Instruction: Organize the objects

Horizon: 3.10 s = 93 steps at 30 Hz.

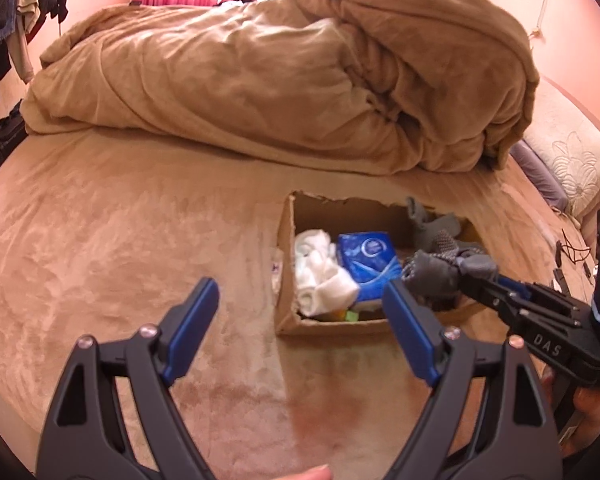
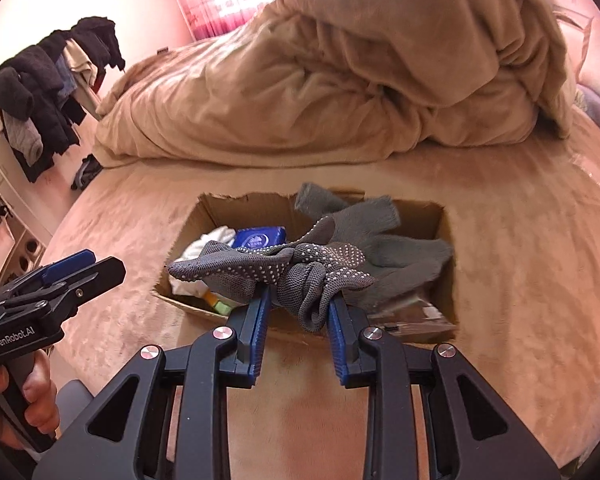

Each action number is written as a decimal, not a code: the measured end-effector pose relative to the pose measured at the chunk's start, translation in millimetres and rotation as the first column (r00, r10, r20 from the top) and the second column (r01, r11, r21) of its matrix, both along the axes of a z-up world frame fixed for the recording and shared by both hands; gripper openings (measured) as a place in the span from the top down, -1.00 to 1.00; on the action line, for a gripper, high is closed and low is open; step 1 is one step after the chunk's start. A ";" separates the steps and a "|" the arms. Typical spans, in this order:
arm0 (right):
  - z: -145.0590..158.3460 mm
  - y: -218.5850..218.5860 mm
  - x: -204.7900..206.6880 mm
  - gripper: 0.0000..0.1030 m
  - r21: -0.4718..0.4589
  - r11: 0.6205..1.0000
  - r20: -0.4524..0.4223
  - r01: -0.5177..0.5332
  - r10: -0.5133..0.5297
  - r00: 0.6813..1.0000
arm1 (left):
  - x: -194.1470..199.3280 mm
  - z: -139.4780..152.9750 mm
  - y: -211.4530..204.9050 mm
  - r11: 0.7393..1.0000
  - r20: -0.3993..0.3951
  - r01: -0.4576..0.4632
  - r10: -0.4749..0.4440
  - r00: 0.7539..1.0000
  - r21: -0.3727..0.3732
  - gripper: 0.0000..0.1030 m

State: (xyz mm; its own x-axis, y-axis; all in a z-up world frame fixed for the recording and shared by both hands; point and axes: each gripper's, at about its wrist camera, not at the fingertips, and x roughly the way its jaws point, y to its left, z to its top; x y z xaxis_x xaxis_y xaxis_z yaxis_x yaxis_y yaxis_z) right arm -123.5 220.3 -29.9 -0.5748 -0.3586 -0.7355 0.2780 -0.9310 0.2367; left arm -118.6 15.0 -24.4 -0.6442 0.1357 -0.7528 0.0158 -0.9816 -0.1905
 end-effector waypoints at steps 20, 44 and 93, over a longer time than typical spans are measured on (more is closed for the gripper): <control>-31.7 -13.7 -16.1 -0.12 0.034 0.999 0.069 -0.019 0.017 0.997 | -10.5 -18.9 -2.7 1.000 0.031 0.013 -0.012 0.999 -0.019 -0.65; 46.8 20.6 77.9 -0.35 0.135 0.984 -0.116 0.118 -0.103 0.988 | 84.4 48.2 27.4 0.998 -0.065 0.042 -0.044 0.997 -0.037 -0.66; 66.0 32.8 170.3 -0.35 0.101 0.985 -0.165 0.141 -0.123 0.979 | 169.3 69.4 28.8 1.000 -0.131 0.015 -0.017 0.991 -0.018 -0.90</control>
State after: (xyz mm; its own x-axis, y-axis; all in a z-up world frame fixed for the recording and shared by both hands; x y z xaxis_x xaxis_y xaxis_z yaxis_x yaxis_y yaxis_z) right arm 46.8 253.1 36.1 -0.7232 -0.1927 -0.6632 0.1763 -0.9800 0.0925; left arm 50.7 43.8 45.0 -0.7350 0.1347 -0.6645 -0.0241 -0.9846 -0.1729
